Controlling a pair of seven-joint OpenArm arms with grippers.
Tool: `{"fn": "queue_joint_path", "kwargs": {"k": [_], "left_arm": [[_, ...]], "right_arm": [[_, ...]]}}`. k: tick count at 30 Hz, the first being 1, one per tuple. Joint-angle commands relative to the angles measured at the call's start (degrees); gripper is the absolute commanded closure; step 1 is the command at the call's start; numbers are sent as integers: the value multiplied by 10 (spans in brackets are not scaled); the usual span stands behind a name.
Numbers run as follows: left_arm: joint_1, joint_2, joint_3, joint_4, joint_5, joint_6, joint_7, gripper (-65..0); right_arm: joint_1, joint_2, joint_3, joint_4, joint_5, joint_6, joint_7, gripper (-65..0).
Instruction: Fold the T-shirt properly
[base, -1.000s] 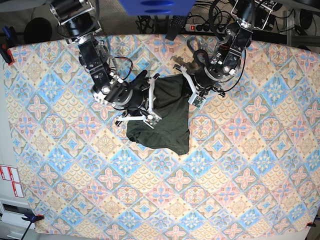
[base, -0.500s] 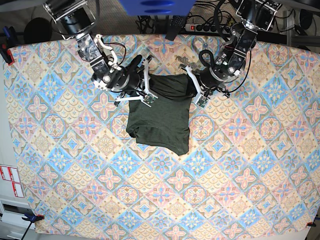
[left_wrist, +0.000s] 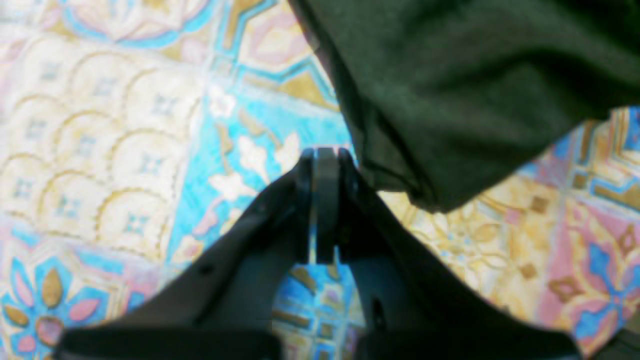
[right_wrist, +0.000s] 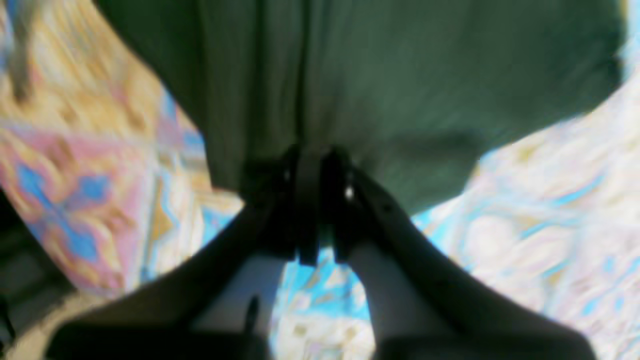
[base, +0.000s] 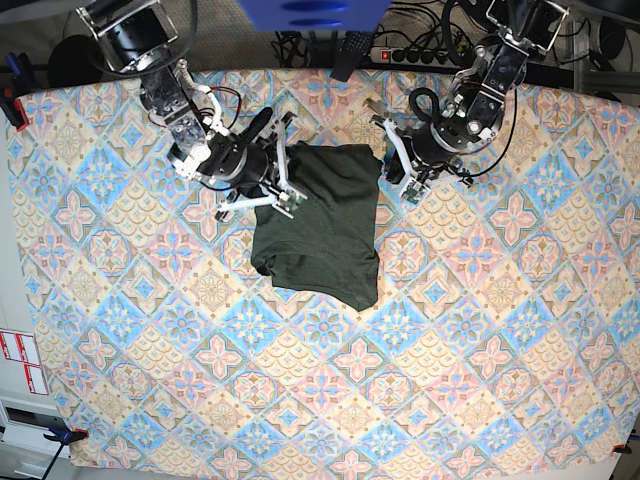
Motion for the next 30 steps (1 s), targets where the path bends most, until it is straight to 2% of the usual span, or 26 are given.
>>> {"fn": "queue_joint_path", "kwargs": {"k": [1, 5, 9, 12, 19, 24, 30], "left_arm": [[-9, -1, -3, 27, -3, -1, -17, 0], [9, 4, -49, 85, -4, -1, -16, 0], [5, 46, -88, 109, -3, -1, -16, 0], [-26, 81, -80, 78, 2, -1, -15, 0], [-81, 135, -61, -64, 2, -1, -17, 0], [-92, 134, -48, -116, 2, -2, -17, 0], [-92, 110, -43, -159, 3, -2, -19, 0]], "right_arm": [[10, 2, 17, 12, 1, -1, 7, -31], [13, -5, 71, 11, 1, -1, 7, -31], [62, -35, 101, -8, 1, -1, 7, -31], [95, -51, 103, -51, 1, -1, 7, -31], [158, -89, 103, -148, 1, -1, 11, -31], [178, -94, 99, -239, 1, -1, 65, -31], [208, -100, 99, -348, 0, -1, 122, -31]]}}
